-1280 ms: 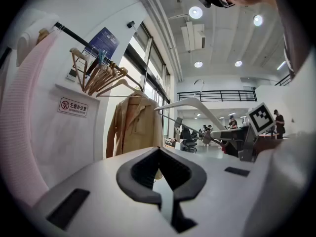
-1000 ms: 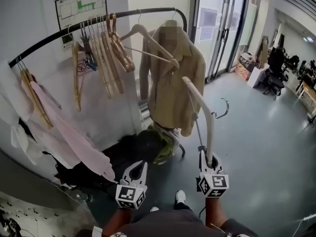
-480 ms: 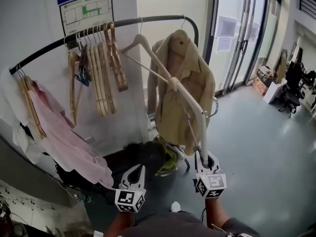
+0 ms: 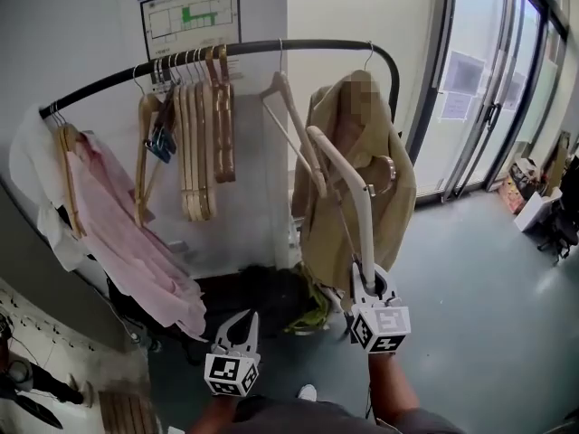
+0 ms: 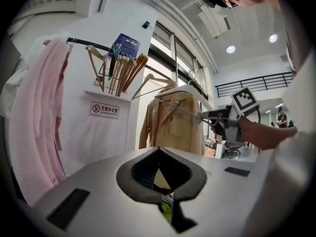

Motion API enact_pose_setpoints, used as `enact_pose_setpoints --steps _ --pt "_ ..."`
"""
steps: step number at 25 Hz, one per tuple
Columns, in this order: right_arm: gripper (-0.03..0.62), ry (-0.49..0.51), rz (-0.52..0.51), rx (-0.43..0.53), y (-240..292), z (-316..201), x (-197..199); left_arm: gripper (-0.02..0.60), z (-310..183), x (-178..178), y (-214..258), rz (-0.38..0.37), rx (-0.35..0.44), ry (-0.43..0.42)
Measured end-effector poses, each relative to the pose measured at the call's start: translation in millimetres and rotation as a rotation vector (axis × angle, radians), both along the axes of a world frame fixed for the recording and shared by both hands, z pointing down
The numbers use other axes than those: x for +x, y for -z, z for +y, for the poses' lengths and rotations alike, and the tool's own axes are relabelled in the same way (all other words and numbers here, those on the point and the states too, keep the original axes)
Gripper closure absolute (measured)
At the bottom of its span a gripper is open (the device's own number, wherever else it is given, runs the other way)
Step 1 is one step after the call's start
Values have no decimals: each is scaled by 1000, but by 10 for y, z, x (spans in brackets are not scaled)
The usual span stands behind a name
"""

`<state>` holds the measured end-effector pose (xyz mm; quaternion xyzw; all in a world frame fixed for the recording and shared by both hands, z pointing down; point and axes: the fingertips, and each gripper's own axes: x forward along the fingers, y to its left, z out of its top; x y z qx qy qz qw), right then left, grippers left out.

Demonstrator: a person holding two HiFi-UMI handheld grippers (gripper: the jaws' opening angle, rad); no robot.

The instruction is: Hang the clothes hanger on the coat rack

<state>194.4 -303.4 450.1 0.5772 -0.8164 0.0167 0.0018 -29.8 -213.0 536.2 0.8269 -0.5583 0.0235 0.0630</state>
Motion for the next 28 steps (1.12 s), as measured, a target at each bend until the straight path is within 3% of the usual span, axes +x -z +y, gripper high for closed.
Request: enact_pose_setpoints --steps 6,15,28 --pt "534 31 21 -28 205 -516 -122 572 -57 -159 -7 -34 -22 31" --pt "534 37 37 -58 726 -1226 -260 572 -261 -373 139 -38 25 28" --pt "534 62 93 -65 1565 -2032 -545 572 -319 -689 230 28 62 73"
